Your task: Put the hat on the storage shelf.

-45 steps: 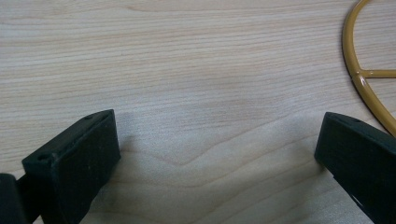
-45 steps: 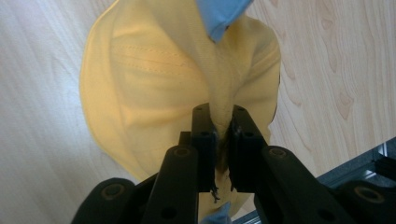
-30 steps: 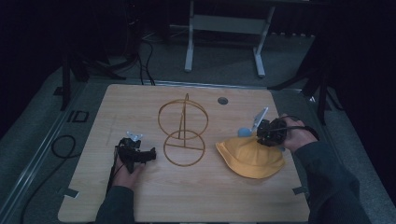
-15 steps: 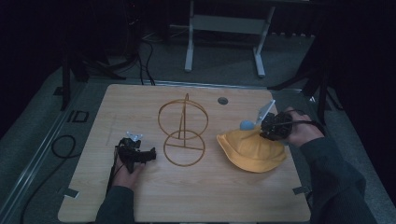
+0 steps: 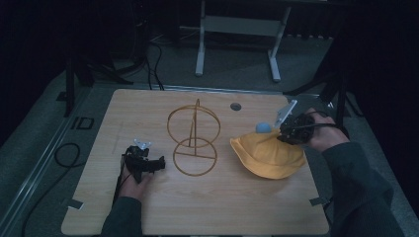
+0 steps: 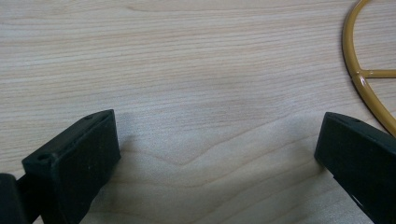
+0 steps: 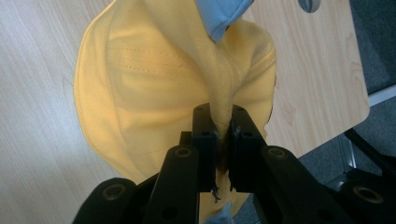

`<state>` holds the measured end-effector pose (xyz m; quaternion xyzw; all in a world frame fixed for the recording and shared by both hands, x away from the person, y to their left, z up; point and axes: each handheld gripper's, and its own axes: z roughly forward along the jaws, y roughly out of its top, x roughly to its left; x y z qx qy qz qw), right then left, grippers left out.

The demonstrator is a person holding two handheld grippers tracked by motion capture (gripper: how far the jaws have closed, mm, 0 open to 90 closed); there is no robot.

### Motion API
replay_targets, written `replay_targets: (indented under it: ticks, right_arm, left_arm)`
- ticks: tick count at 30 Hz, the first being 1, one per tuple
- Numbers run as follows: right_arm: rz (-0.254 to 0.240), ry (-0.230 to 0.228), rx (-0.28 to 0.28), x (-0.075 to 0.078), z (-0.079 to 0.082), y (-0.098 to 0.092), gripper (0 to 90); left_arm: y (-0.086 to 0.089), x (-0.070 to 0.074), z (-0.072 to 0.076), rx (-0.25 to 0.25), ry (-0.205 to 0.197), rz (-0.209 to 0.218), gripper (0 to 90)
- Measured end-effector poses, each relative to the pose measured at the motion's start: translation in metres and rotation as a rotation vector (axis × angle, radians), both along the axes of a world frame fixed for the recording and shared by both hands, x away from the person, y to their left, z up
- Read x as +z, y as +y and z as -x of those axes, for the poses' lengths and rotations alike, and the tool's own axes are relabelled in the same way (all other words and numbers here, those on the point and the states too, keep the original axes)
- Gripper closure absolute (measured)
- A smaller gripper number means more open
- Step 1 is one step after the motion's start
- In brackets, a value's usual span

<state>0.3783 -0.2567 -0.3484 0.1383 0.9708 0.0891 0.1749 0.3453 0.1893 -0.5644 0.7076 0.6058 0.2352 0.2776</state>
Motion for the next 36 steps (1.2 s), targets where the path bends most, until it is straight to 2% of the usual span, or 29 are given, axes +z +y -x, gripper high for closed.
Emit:
replay_targets:
  ticks: [5,6,16,24,36]
  right_arm:
    - [-0.006,-0.012,0.003,0.008,0.001,-0.001,83.2]
    - [-0.015,-0.017,0.005,0.014,0.001,-0.001,83.2]
    - [-0.029,-0.023,0.019,0.027,0.001,0.0,83.2]
    - [-0.067,-0.038,0.027,0.04,0.002,-0.001,83.2]
    - [-0.097,-0.067,0.029,0.057,-0.001,-0.001,83.2]
  left_arm:
    - [0.0,0.0,0.0,0.0,0.0,0.0,0.0]
    - [0.0,0.0,0.0,0.0,0.0,0.0,0.0]
    - [0.0,0.0,0.0,-0.001,0.0,-0.002,0.0]
    - [0.0,0.0,0.0,-0.001,0.001,-0.002,0.0]
    - [0.0,0.0,0.0,-0.001,0.0,-0.002,0.0]
